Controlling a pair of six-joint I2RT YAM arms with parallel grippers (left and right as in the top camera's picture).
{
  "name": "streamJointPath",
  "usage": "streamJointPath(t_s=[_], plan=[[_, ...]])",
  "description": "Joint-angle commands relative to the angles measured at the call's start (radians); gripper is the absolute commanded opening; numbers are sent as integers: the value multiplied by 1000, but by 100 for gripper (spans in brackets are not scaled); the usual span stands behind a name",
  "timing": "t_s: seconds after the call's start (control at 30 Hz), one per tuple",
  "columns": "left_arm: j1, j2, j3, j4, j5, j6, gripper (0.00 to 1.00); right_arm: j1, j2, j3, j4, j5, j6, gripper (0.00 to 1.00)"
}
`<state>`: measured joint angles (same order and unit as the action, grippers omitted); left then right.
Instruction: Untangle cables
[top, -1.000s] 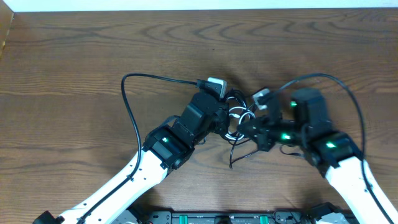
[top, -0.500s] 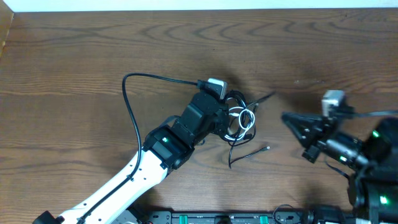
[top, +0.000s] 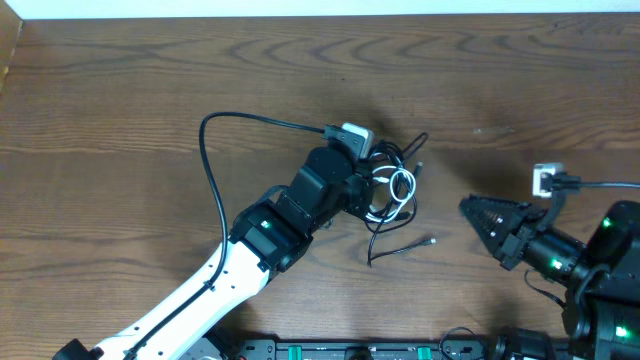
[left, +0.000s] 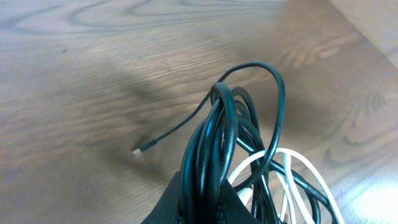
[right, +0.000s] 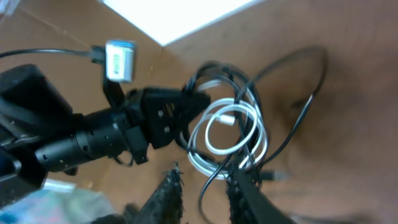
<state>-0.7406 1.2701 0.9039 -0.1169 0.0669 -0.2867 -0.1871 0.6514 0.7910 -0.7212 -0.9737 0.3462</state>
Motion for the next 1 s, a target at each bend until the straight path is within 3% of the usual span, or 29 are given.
streamJointPath(t_s=[0.0,0.2,0.43,0.57,0.7,0.97], plan=[[4,-10,16,16,78,99,7,32,31,13,-28,-44,207,29],[4,-10,16,14,80,103,8,96,65,13,24,-42,350,34],[4,-10,16,42,83,104,8,265,124,13,41,129,470,34],[4,-10,16,52,82,103,7,416,195,13,107,288,476,33],[4,-10,16,51,71,103,7,482,243,13,187,310,465,26],[4,-10,16,83,71,25,8,571,252,13,203,302,431,31]])
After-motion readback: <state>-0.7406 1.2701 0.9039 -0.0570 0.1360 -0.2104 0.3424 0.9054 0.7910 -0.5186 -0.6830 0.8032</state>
